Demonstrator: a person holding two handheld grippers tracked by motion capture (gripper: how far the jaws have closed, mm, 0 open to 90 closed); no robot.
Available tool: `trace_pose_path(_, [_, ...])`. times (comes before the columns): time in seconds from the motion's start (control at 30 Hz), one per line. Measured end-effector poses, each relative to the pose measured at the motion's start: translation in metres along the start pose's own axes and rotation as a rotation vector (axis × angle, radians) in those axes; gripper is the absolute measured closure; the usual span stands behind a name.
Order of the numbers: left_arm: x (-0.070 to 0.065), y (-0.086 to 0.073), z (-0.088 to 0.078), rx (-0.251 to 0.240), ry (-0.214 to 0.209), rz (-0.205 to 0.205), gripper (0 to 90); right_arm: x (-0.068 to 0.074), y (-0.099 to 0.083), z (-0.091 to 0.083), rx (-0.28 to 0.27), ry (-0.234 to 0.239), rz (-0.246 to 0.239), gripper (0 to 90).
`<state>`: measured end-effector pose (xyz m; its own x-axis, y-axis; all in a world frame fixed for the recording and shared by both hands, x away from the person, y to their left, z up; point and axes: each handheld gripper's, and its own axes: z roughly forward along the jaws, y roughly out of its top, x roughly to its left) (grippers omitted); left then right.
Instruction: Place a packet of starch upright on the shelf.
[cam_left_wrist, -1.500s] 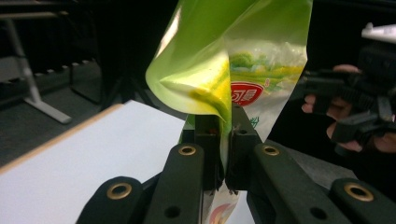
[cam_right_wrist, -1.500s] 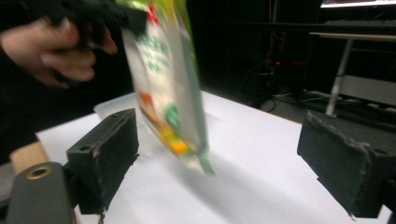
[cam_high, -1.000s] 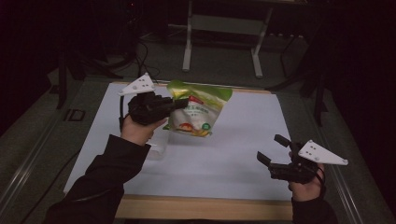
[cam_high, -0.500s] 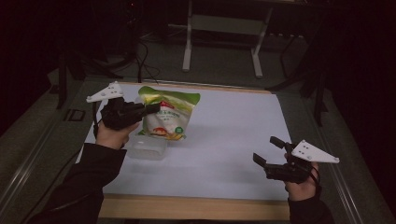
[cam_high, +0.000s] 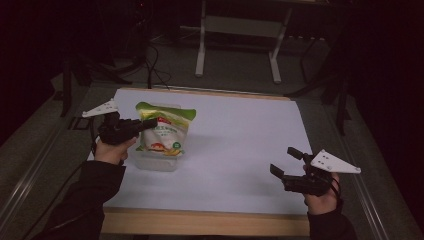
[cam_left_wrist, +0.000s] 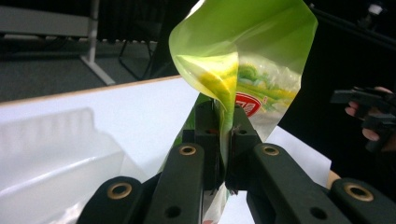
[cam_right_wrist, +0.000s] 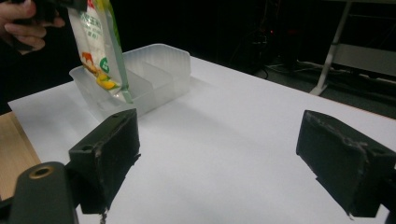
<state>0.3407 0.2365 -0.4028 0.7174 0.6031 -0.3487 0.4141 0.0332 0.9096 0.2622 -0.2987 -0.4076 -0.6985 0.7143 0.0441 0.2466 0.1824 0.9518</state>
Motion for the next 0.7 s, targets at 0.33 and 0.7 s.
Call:
trace_pose_path(0.33, [0.014, -0.012, -0.017, -0.003, 0.030, -0.050, 86.5, 0.000, -0.001, 0.001, 0.002, 0.003, 0.002, 13.1])
trace_pose_path(0.7, [0.022, -0.016, -0.024, 0.059, 0.103, -0.023, 86.6, 0.000, -0.003, 0.003, 0.008, 0.012, 0.011, 13.1])
